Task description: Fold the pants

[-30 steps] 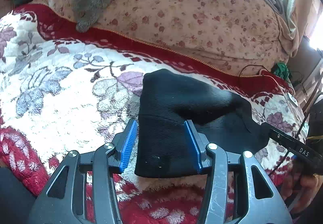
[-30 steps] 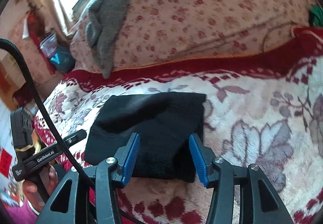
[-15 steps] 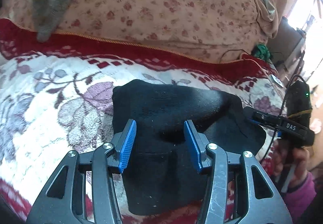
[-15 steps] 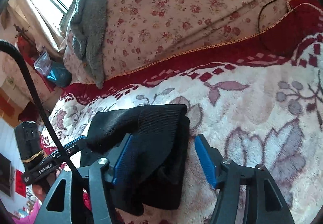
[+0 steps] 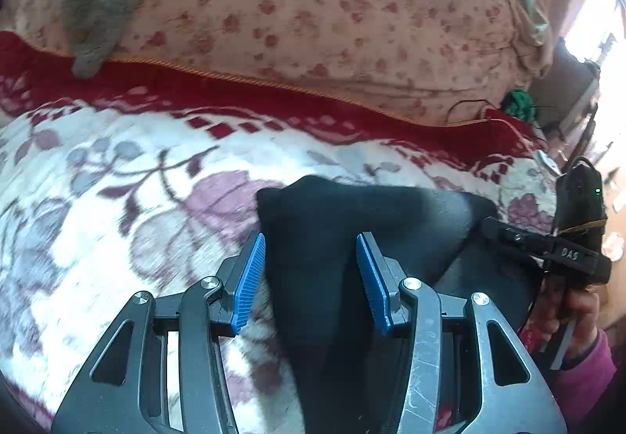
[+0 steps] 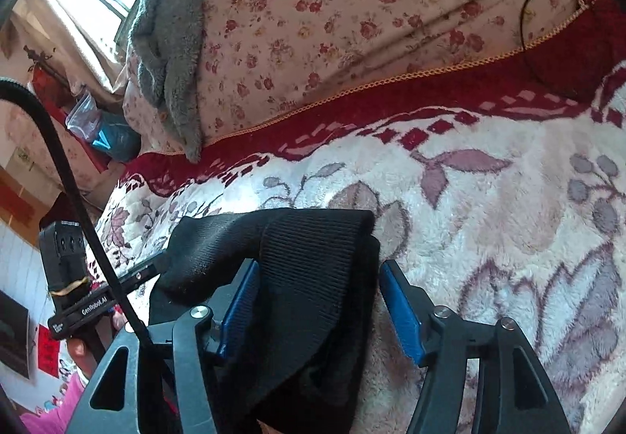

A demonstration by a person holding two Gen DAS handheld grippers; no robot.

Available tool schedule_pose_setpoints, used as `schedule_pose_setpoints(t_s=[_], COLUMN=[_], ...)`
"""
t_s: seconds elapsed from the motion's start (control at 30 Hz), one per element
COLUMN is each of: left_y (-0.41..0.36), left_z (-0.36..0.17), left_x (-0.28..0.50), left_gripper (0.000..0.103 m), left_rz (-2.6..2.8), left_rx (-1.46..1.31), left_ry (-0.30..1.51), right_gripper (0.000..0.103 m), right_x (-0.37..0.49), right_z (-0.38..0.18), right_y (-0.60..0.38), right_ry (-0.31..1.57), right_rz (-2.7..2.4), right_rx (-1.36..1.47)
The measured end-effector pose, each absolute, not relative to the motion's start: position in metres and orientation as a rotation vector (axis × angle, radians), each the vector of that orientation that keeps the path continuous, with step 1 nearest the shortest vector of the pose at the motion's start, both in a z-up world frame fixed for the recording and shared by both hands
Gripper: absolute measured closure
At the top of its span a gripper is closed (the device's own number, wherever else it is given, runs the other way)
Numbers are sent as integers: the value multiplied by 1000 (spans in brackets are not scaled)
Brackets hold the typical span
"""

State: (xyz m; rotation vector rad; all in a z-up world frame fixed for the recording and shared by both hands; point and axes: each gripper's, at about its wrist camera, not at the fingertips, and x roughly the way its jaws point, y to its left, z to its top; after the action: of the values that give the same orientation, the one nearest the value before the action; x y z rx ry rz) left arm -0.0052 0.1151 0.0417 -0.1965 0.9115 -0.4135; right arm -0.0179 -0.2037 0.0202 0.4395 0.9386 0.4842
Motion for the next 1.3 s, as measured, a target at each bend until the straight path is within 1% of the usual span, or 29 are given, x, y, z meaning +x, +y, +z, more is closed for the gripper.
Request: schedule_pose_setpoints(t_s=[0.03,0.07,0.17,0.27,0.33,0.4,0.47,0.53,0.67,0.77,0.83,0.87,0.9,0.93,1.0,1.07,1.1,1.3], left_y=[113,111,105,97,96,99,103,106,100,98,98,99,100,101,105,109,110,107], left_z=[41,39,36,33,32,33,33,31,30,27,28,28,29,30,32,35,36,46], left_x=[-2,1,7,10,11,9,6,2,-8,-7,-7,-6,-6,-6,-7,-10,-13,-37], left_gripper=[51,44,40,40,47,60,67,69,69,69,69,68,64,63,62,62,62,62], left_rz=[-412,-405,-409,-397,-385,-346,-303,-264,-200,-187,-191,-196,-200,-202,-210,-205,-198,-194], left_rx=[-187,-180,-173,-117,-114,-133,-170,-210,-207,-215,-212,-209,-212,-223,-253,-280,-283,-239], left_ry=[912,914,921,921,924,909,896,884,838,833,837,842,849,859,877,887,889,887], right_gripper=[46,49,55,59,61,63,69,76,80,80,80,80,79,78,73,61,59,54], right_x=[-17,-18,-21,-21,-19,-16,-13,-12,-8,-14,-14,-15,-16,-18,-25,-35,-38,-57], right_z=[20,21,25,28,30,32,37,40,31,26,23,23,24,26,34,42,45,57], right_y=[-202,-200,-194,-190,-189,-188,-187,-188,-192,-192,-196,-199,-202,-204,-208,-211,-211,-211], right_ry=[934,925,889,864,856,845,820,798,839,833,839,846,850,851,840,825,822,833], right_rz=[482,474,461,455,454,454,449,451,446,422,418,417,419,419,413,414,417,472], right_rx=[432,412,354,308,297,294,287,288,325,285,315,341,359,370,385,380,376,390])
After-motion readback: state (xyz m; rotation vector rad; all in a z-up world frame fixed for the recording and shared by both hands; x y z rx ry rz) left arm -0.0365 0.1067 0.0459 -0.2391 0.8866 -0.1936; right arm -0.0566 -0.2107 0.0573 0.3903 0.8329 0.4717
